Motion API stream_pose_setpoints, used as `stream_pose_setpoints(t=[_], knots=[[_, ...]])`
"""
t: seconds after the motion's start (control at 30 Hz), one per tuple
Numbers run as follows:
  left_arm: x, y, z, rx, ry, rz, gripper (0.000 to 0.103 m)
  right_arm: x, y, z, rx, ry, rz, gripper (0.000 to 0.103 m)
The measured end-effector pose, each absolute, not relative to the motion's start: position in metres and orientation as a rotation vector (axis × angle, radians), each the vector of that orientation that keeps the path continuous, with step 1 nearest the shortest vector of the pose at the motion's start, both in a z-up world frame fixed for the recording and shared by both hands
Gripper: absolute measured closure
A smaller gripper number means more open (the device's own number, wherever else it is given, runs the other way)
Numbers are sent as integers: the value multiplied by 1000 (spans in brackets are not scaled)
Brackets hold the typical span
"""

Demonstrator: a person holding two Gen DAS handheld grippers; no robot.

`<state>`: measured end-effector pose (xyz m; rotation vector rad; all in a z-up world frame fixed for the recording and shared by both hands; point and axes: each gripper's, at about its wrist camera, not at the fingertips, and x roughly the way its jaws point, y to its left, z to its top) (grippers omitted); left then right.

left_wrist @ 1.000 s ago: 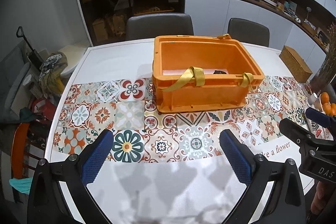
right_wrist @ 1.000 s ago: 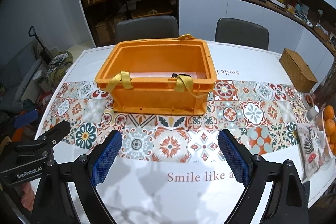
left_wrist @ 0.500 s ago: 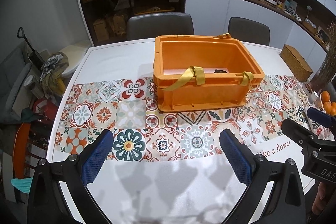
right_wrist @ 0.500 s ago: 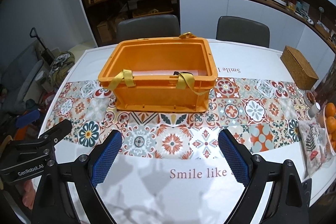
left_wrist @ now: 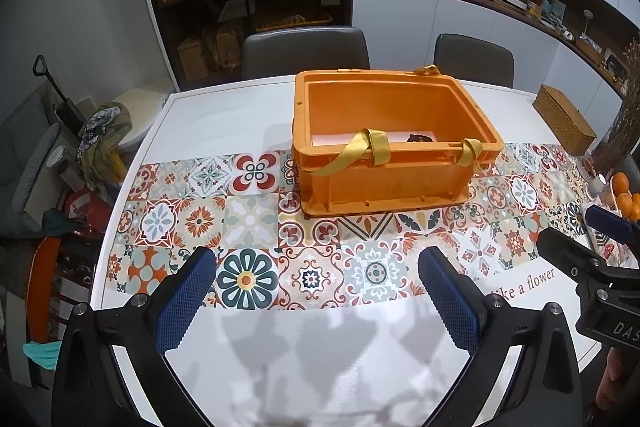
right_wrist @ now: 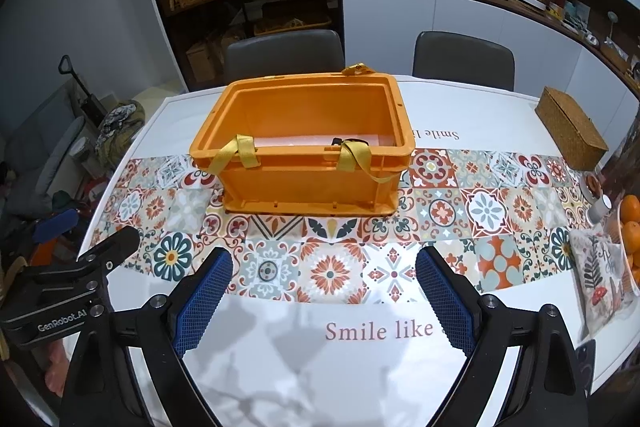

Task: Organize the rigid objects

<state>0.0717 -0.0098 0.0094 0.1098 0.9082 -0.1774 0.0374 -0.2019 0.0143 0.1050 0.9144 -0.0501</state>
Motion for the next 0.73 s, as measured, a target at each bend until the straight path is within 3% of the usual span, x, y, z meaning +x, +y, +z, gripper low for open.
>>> stream_pose_setpoints(t=[0.73], knots=[[72,-8,7,113,916,-176,0,35,-205,15,104,910,-56,10]])
